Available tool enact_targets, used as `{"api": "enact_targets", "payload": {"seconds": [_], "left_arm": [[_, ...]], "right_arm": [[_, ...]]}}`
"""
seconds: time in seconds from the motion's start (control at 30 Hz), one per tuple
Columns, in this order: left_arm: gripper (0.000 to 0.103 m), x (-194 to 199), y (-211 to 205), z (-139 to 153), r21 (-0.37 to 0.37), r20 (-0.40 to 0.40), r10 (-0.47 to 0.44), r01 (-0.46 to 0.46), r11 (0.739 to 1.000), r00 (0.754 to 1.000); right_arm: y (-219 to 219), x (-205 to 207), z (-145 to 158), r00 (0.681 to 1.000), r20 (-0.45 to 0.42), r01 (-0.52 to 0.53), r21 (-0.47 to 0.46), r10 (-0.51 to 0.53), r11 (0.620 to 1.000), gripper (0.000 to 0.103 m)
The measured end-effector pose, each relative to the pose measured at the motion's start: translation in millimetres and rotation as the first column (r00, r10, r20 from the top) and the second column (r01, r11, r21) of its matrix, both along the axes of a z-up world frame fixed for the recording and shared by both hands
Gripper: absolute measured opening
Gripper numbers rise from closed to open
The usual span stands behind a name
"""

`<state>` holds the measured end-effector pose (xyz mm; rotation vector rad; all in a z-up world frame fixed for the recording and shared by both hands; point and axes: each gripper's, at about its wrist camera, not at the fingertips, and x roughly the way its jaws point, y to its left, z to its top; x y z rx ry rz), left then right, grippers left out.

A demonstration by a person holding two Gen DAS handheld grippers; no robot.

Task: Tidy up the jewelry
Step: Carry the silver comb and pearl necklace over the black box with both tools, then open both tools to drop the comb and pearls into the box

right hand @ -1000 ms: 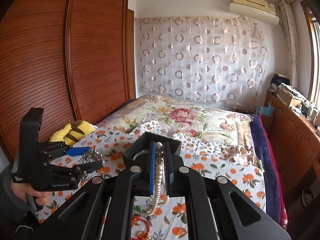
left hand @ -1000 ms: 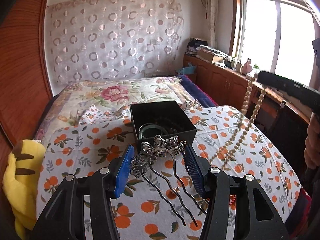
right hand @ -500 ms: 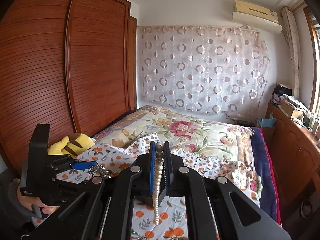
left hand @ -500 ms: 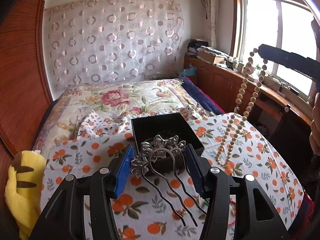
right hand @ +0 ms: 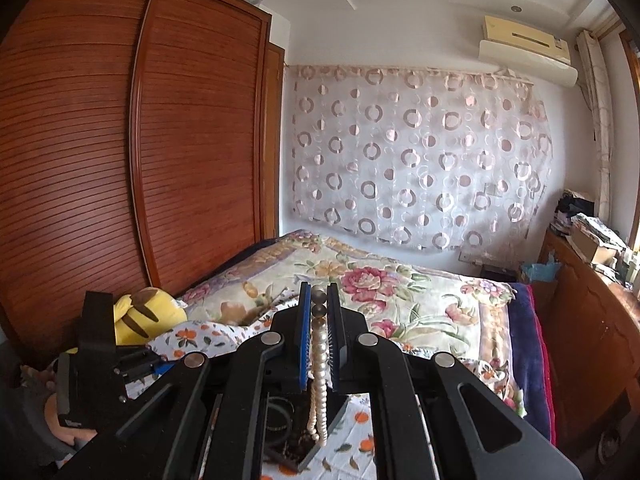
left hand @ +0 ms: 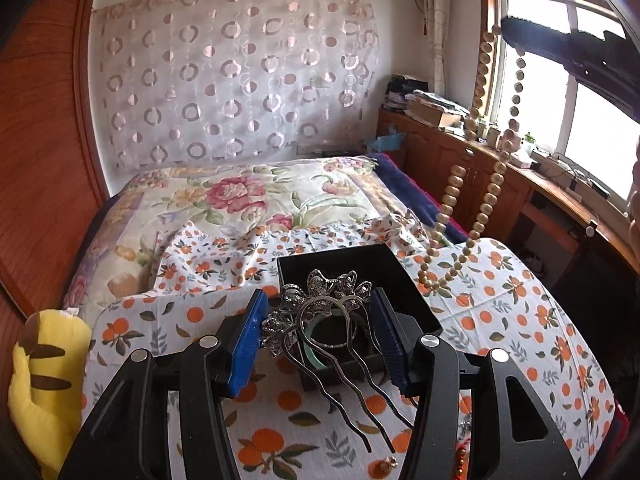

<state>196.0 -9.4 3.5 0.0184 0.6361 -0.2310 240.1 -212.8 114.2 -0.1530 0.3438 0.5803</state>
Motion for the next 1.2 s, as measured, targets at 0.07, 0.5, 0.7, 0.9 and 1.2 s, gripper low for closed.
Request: {"api": "enact_targets", "payload": {"seconds": [0.07,0.5,0.7,0.9,1.2], "left_arm": [[0.051,5,1,-1,-0.001,-0.001,0.001,-0.001,1.0,1.0],[0.051,39,-6,-5,0.013,-0.022,0.001,0.0,1.0,1.0],[0.051,56,-15,-11,0.018,-0.038,-0.014,0.015,1.0,0.999],[0.051,70,-26,-21,0.034,-0.062,-0.031,0.033,0.999,0.998],[0.051,84,-37,-37,0.059,-0.096,-0.041,0.047,0.997,0.994]], "right_arm": [[5,8,-4,1.0,-0.007,-0.006,-0.007,0.006,1.0,0.009],[15,44,-96,0.976,-0.216,-0.039,-0.026,0.033,0.999,0.011],[2,39,-119,0.968,-0.252,-0.019,-0.038,0.009,0.999,0.031],[-18,32,-136,0.962,-0.27,0.009,-0.068,-0.028,0.998,0.031],[-40,22,-160,0.95,-0.308,0.035,-0.072,-0.056,0.997,0.031]]}}
